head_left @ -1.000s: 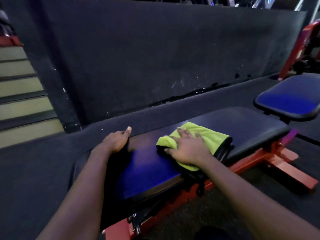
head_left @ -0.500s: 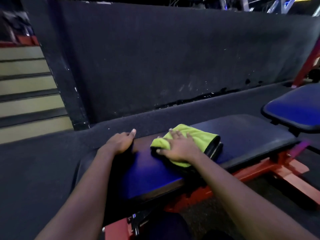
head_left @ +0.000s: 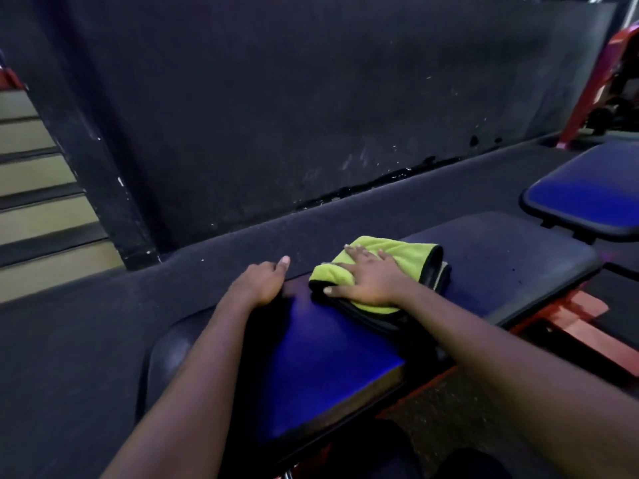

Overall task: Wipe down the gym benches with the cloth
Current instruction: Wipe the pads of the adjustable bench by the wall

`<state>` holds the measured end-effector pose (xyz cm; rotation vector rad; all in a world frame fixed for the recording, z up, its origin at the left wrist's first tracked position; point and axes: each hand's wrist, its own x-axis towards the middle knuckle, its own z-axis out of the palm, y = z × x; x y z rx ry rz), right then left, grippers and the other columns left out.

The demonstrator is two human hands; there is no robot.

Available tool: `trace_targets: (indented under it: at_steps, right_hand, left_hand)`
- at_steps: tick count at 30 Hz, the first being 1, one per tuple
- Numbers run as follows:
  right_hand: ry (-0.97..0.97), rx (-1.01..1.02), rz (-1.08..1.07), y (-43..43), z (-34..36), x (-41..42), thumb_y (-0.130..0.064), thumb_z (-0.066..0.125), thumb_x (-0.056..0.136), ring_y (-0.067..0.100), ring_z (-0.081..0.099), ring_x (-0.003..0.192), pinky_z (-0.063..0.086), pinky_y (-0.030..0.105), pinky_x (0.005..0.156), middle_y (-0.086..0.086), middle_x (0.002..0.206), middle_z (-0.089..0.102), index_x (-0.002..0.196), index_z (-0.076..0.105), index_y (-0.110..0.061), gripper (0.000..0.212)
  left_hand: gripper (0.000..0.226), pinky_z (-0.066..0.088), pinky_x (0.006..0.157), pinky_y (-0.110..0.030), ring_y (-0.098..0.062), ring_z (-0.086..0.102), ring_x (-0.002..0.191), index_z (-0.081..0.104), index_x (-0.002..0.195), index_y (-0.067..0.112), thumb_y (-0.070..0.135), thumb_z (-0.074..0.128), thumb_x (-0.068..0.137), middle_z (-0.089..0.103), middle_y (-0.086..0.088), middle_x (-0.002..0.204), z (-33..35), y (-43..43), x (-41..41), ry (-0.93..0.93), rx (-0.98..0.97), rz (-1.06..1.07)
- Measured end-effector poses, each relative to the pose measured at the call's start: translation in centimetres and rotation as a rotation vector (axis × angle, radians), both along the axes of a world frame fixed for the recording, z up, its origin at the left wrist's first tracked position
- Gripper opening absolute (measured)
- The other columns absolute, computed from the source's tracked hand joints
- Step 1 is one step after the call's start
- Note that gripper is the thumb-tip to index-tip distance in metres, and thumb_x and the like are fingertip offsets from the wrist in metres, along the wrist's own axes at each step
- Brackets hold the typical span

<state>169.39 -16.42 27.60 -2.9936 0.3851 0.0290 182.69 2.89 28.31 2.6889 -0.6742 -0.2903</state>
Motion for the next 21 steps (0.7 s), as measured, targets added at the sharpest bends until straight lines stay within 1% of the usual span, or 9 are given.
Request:
trace_targets:
  at_steps: [2,4,7,10,11,14,15,18,21]
  right_hand:
    - [-0.012,0.011,-0.063,-0.6,0.5,-0.1,-0.081,0.034,0.086,0.021,0.002,0.153,0.000,0.052,0.122,0.005,0.167,0.001,0.155,0.023,-0.038,0.081]
    - [-0.008,0.003,-0.143,-1.4,0.5,0.1,-0.082,0.033,0.085,0.024,0.000,0.153,-0.002,0.054,0.120,0.006,0.166,0.000,0.155,0.021,-0.039,0.083]
    - [0.003,0.015,-0.145,-3.1,0.4,0.6,-0.084,0.034,0.084,0.022,0.002,0.153,0.000,0.055,0.120,0.003,0.167,0.003,0.155,0.025,-0.036,0.086]
    - [-0.045,0.006,-0.339,-4.9,0.3,1.2,-0.083,0.033,0.083,0.025,0.003,0.153,0.000,0.055,0.120,0.004,0.167,0.005,0.154,0.026,-0.037,0.085]
    - [-0.026,0.006,-0.340,-5.0,0.2,1.3,-0.085,0.031,0.083,0.026,0.001,0.153,-0.001,0.056,0.119,0.004,0.167,0.003,0.154,0.025,-0.037,0.086]
    - [0.015,-0.015,-0.193,-4.6,-0.3,0.7,-0.086,0.030,0.083,0.023,0.000,0.153,-0.001,0.056,0.120,-0.001,0.167,0.001,0.155,0.025,-0.034,0.089]
    - [0.007,-0.013,-0.193,-4.7,-0.3,0.8,-0.084,0.031,0.084,0.021,0.000,0.153,-0.001,0.055,0.121,-0.001,0.167,0.002,0.155,0.025,-0.034,0.087]
    - [-0.036,-0.006,-0.343,-4.6,-0.1,1.3,-0.080,0.031,0.086,0.025,0.001,0.153,-0.002,0.056,0.119,0.001,0.167,0.002,0.155,0.024,-0.034,0.084]
    - [0.011,0.007,-0.258,-4.9,-0.1,1.4,-0.081,0.032,0.086,0.021,0.000,0.153,-0.002,0.055,0.120,-0.005,0.167,0.003,0.155,0.026,-0.033,0.083]
  left_hand:
    - [0.072,0.039,0.107,-0.047,-0.033,0.050,0.126,0.057,0.132,0.014,0.063,0.017,0.098,0.053,-0.016,0.138,0.2,-1.5,0.3,0.002,-0.033,-0.056]
    - [0.073,0.038,0.107,-0.047,-0.032,0.049,0.127,0.058,0.131,0.015,0.065,0.017,0.097,0.053,-0.016,0.139,0.2,-3.4,0.6,0.020,-0.034,-0.095]
    - [0.073,0.032,0.112,-0.047,-0.033,0.040,0.136,0.048,0.142,0.015,0.064,0.016,0.098,0.041,-0.017,0.149,-0.4,-6.2,0.6,0.076,0.032,-0.123]
    - [0.076,0.031,0.111,-0.050,-0.034,0.038,0.138,0.042,0.145,0.017,0.066,0.012,0.097,0.039,-0.015,0.152,-2.0,-7.7,0.9,0.062,0.107,-0.118]
    - [0.076,0.032,0.111,-0.050,-0.034,0.039,0.137,0.042,0.145,0.017,0.066,0.011,0.096,0.040,-0.015,0.151,-2.2,-7.9,1.1,0.044,0.126,-0.116]
    - [0.075,0.032,0.111,-0.048,-0.033,0.041,0.137,0.044,0.144,0.015,0.065,0.013,0.097,0.041,-0.016,0.151,-2.8,-8.2,1.8,0.025,0.137,-0.126]
    - [0.075,0.032,0.110,-0.049,-0.034,0.041,0.137,0.044,0.144,0.015,0.065,0.014,0.097,0.041,-0.016,0.151,-3.0,-8.2,2.1,0.018,0.134,-0.131]
    - [0.077,0.033,0.110,-0.051,-0.036,0.040,0.136,0.043,0.144,0.016,0.067,0.013,0.095,0.039,-0.017,0.151,-3.3,-8.2,2.3,0.013,0.147,-0.134]
    - [0.075,0.033,0.110,-0.050,-0.036,0.040,0.136,0.042,0.144,0.016,0.066,0.013,0.096,0.040,-0.017,0.151,-3.3,-8.3,2.4,0.003,0.138,-0.133]
